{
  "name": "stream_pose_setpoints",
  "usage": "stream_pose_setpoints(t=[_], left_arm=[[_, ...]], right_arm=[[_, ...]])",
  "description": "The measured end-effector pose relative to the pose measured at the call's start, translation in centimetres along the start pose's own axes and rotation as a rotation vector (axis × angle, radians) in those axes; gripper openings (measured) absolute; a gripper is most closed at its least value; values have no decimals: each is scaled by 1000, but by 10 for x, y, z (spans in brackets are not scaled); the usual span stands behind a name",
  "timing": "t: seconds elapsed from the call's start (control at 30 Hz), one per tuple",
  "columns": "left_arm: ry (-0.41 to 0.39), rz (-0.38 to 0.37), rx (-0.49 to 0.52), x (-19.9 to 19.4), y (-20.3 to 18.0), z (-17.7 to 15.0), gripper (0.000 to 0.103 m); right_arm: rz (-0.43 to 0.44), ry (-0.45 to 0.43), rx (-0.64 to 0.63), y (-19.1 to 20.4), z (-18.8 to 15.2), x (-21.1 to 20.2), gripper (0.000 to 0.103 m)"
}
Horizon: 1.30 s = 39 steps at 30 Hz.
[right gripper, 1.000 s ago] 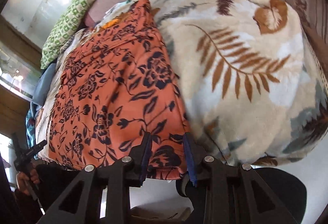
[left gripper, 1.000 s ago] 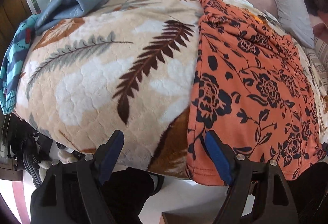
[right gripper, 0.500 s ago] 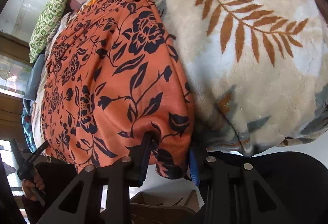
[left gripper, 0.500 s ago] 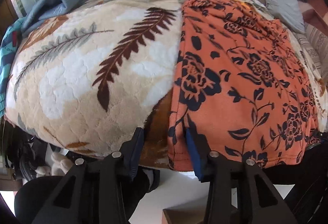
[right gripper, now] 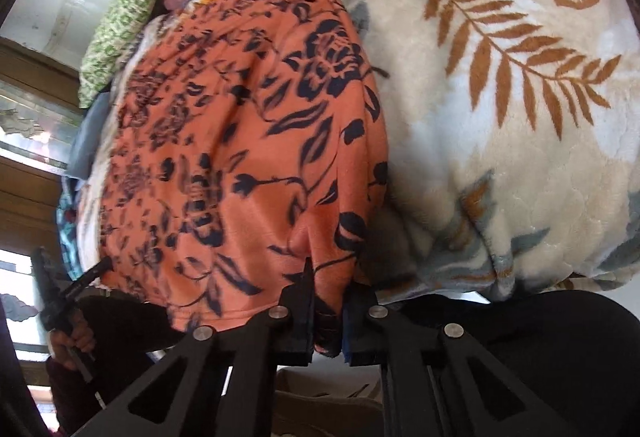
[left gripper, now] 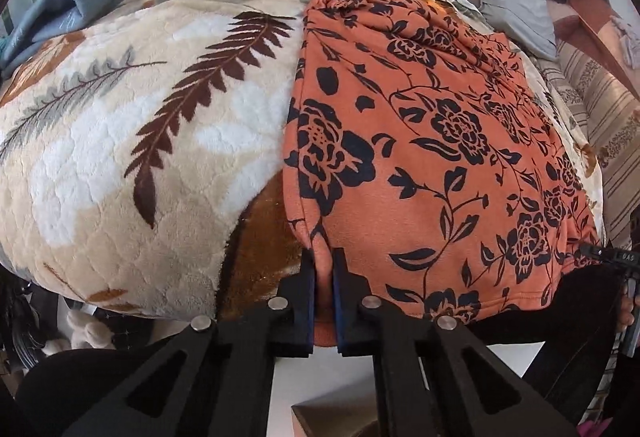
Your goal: Fold small clothes
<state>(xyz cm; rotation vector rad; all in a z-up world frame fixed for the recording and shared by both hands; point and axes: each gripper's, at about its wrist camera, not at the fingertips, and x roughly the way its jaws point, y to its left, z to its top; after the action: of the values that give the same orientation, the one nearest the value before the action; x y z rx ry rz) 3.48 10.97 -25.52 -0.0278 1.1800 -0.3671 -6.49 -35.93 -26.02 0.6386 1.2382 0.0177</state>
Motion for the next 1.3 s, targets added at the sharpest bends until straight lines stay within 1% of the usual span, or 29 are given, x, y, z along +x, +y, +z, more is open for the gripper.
stream_pose_setpoints(t=[0.07,0.1,0.17,0.37,0.43,0.5,0.57,0.67,0.8,0.9,1.0,1.1,1.13,1.2,1.27,1.3], left_arm=[[-9,-38,-5,-6,0,4,6],[-23,-75,-16,-13,2,7,6],[-53,-124,-30,-28,6,14,6],[-176,-256,-41,-75,11,57,6],[-200,-306,-61,-84,12,78,6],[-222,-339,-71,-92,14,100,6],[-234,-353,-85,-93,15,124,6],[-239,-366,-121,-88,24,163,6],[-242,-385,-161,-65,31,225,6],[-208,-361,-181,-31,35,272,6],[-167,-334,-210,6,35,319,6],[-119,-302,-231,50,37,361,7],[-99,-280,-240,65,38,370,7],[-52,-255,-273,95,43,383,7],[14,-247,-321,125,49,388,9],[30,-249,-342,135,52,387,9]], right_arm=[[73,-8,13,3,0,-11,9],[116,-18,19,4,2,-18,9],[187,-44,24,7,6,-34,9],[411,-173,45,13,39,-80,9],[477,-216,61,14,54,-91,9],[522,-261,66,14,69,-103,9],[547,-290,77,16,84,-109,9],[572,-320,104,19,118,-107,9],[563,-350,147,23,175,-99,9],[530,-373,170,24,224,-88,9],[495,-394,217,16,277,-64,9],[485,-414,301,-1,328,-29,9],[480,-414,331,-8,344,-15,9],[475,-380,383,-19,373,19,9],[486,-324,467,-34,395,60,12],[478,-304,500,-40,401,76,12]])
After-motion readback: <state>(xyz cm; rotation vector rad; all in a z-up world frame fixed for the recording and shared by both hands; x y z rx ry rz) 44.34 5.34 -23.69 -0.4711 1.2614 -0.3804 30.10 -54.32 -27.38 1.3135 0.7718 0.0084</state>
